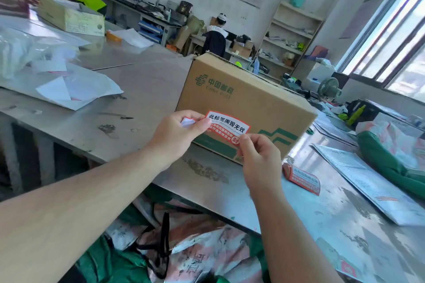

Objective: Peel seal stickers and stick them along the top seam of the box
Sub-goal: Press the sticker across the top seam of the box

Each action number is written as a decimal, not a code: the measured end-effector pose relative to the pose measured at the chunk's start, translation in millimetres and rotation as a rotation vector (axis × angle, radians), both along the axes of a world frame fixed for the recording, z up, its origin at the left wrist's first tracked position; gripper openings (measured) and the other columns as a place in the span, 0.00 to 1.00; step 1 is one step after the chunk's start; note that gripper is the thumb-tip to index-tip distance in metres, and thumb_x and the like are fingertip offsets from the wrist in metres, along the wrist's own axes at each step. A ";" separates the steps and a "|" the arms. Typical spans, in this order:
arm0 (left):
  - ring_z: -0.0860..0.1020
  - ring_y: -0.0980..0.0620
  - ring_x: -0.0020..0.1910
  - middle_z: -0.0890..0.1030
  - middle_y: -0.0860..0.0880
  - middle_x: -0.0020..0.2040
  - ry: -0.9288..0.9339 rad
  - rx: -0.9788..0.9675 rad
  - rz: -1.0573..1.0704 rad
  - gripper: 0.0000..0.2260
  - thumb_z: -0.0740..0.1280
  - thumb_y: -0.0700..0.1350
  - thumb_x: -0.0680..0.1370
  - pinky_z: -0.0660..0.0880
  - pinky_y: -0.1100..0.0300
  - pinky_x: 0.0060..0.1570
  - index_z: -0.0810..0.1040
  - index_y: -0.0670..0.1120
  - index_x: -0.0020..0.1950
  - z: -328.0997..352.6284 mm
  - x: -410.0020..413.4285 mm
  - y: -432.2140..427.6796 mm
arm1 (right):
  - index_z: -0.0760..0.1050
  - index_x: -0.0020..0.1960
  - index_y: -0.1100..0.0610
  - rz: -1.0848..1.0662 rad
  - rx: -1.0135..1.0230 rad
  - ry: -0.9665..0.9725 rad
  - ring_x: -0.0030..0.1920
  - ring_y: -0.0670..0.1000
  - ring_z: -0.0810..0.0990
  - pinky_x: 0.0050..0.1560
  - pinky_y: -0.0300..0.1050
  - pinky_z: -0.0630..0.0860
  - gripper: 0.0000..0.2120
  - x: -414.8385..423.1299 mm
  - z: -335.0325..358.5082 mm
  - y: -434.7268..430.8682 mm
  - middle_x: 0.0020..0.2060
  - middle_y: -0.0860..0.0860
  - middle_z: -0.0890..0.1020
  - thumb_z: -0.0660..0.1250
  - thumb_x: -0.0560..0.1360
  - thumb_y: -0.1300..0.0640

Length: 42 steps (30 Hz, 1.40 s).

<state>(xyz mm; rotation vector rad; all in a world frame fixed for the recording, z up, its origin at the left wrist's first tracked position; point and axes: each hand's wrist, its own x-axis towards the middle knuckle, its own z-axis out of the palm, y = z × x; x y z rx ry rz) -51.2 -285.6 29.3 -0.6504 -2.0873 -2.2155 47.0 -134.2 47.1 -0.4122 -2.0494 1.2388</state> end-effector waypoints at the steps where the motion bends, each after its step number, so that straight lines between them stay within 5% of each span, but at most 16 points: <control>1: 0.77 0.70 0.37 0.82 0.65 0.35 -0.005 0.001 0.005 0.05 0.72 0.52 0.75 0.67 0.78 0.36 0.82 0.54 0.40 5.3 0.2 -1.8 | 0.79 0.39 0.53 -0.005 0.017 0.000 0.32 0.48 0.73 0.36 0.45 0.70 0.10 -0.5 7.6 -3.5 0.31 0.47 0.80 0.66 0.79 0.53; 8: 0.80 0.67 0.36 0.84 0.60 0.37 0.061 0.003 0.051 0.09 0.72 0.56 0.75 0.70 0.73 0.35 0.83 0.52 0.42 80.4 -10.7 -23.2 | 0.80 0.42 0.57 0.002 0.072 0.025 0.30 0.46 0.74 0.29 0.39 0.70 0.11 -3.0 89.1 -27.5 0.31 0.48 0.80 0.65 0.79 0.54; 12: 0.79 0.65 0.36 0.83 0.59 0.37 0.086 -0.031 0.090 0.11 0.70 0.57 0.76 0.69 0.72 0.32 0.82 0.50 0.43 126.9 -27.7 -24.0 | 0.80 0.41 0.62 -0.002 0.053 0.004 0.32 0.48 0.74 0.37 0.47 0.72 0.10 -26.7 131.6 -29.5 0.27 0.48 0.79 0.64 0.76 0.57; 16: 0.81 0.55 0.42 0.84 0.53 0.41 0.080 -0.164 0.145 0.13 0.70 0.59 0.75 0.74 0.61 0.40 0.81 0.49 0.43 157.7 -56.8 -19.0 | 0.81 0.44 0.63 0.008 0.005 -0.096 0.35 0.49 0.77 0.40 0.48 0.73 0.12 -58.1 157.8 -19.6 0.30 0.48 0.81 0.65 0.75 0.55; 22: 0.75 0.56 0.37 0.82 0.49 0.45 0.153 -0.500 0.182 0.15 0.69 0.59 0.75 0.68 0.62 0.33 0.82 0.47 0.47 183.2 -98.3 -2.8 | 0.81 0.42 0.55 0.003 0.072 -0.174 0.38 0.51 0.80 0.41 0.45 0.76 0.10 -105.5 173.6 3.6 0.40 0.53 0.86 0.69 0.77 0.50; 27: 0.79 0.56 0.41 0.84 0.52 0.43 0.198 -0.583 0.145 0.15 0.65 0.57 0.79 0.74 0.62 0.40 0.84 0.47 0.47 190.4 -134.5 17.0 | 0.80 0.41 0.55 -0.015 0.120 -0.179 0.48 0.55 0.86 0.42 0.45 0.78 0.11 -144.6 174.1 22.5 0.40 0.51 0.87 0.66 0.79 0.51; 31: 0.72 0.58 0.31 0.79 0.54 0.33 0.181 -0.679 0.146 0.15 0.64 0.55 0.80 0.64 0.65 0.29 0.84 0.45 0.49 188.6 -153.9 32.1 | 0.81 0.39 0.54 -0.027 0.169 -0.252 0.48 0.54 0.86 0.54 0.52 0.80 0.13 -168.4 164.0 35.1 0.40 0.50 0.87 0.65 0.80 0.50; 36: 0.75 0.59 0.27 0.84 0.54 0.43 0.148 -0.745 0.093 0.15 0.64 0.53 0.81 0.67 0.69 0.24 0.83 0.42 0.50 184.5 -164.1 40.2 | 0.81 0.40 0.52 -0.013 0.133 -0.285 0.48 0.50 0.86 0.42 0.43 0.75 0.13 -178.1 158.4 45.2 0.37 0.47 0.87 0.65 0.80 0.50; 39: 0.73 0.63 0.17 0.79 0.54 0.36 0.146 -0.740 0.095 0.14 0.64 0.52 0.81 0.61 0.72 0.15 0.81 0.42 0.53 184.1 -162.4 40.7 | 0.82 0.40 0.52 -0.013 0.117 -0.302 0.48 0.50 0.86 0.41 0.44 0.75 0.13 -177.3 156.6 45.6 0.37 0.47 0.87 0.65 0.79 0.50; 42: 0.73 0.58 0.20 0.78 0.54 0.35 0.158 -0.761 0.115 0.13 0.64 0.52 0.81 0.60 0.71 0.14 0.80 0.43 0.54 182.9 -159.3 38.9 | 0.81 0.39 0.53 -0.013 0.120 -0.303 0.49 0.51 0.85 0.45 0.46 0.76 0.12 -175.3 157.2 43.4 0.38 0.48 0.87 0.66 0.79 0.50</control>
